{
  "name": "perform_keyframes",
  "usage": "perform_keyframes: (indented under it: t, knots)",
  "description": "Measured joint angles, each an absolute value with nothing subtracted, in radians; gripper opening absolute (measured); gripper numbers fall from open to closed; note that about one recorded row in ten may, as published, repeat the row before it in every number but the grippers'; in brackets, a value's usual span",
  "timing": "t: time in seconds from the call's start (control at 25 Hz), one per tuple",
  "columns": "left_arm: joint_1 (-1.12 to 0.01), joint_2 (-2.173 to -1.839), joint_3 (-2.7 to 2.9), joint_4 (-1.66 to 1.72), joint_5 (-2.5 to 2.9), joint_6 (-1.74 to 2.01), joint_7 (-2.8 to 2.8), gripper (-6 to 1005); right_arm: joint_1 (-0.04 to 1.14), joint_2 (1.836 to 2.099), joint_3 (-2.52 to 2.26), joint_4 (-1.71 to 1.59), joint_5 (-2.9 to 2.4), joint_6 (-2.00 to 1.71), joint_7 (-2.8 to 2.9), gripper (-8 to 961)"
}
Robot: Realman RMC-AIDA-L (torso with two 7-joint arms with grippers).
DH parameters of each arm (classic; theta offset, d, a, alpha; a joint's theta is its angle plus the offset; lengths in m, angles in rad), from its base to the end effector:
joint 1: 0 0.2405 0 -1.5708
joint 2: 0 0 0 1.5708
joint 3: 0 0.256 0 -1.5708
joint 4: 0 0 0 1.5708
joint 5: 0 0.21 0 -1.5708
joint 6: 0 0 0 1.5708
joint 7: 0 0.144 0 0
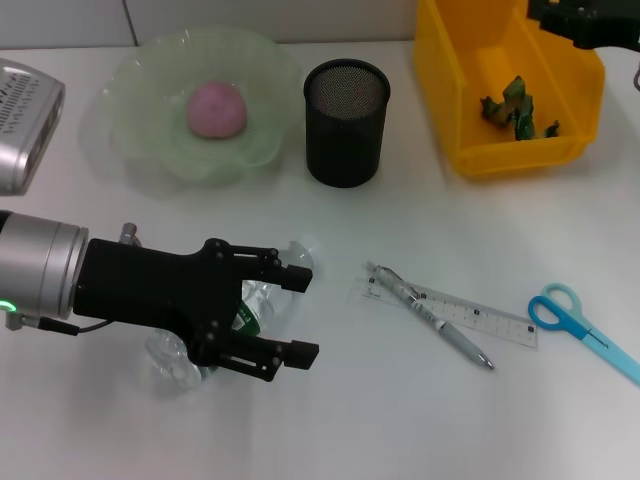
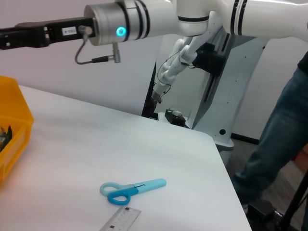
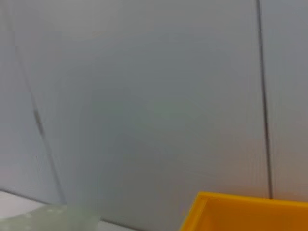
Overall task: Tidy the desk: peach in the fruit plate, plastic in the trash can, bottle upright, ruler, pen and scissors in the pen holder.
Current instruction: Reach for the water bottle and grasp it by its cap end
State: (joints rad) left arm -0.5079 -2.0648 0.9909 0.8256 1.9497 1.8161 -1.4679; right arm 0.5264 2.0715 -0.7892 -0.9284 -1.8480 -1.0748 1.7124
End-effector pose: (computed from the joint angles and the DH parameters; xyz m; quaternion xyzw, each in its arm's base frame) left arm -0.2211 0.2940 -0.0056 0.9709 0.1201 0.1993 0.0564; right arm 0.2498 0.4104 0.0733 -0.8486 0.2912 0.2448 0.3677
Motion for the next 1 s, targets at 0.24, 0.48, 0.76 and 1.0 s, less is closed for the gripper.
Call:
perform_keyframes:
  t: [0.24, 0.48, 0.76, 1.0]
  knots:
    - [-0.519, -2.065, 0.989, 0.844, 1.949, 1.806, -1.563, 823, 0.431, 2.077, -0.724, -1.041, -1.842, -1.391, 1.708, 641]
    - [-0.54, -2.066, 0.997, 0.92, 1.95, 1.763, -1.731, 822, 0.286, 2.076, -0.666, -1.03, -1.841, -1.831, 1.491, 689]
    - [-0.622, -2.065, 1.001, 0.984, 2.024, 1.728, -1.99, 821, 0.184, 2.054, -0.652, -0.798, -1.852, -1.973, 1.181, 721]
    - [-0.7, -2.07, 1.058, 1.043, 2.141, 1.695, -2.211, 820, 0.176, 2.025, -0.646, -0.688, -1.912, -1.973, 1.107, 720]
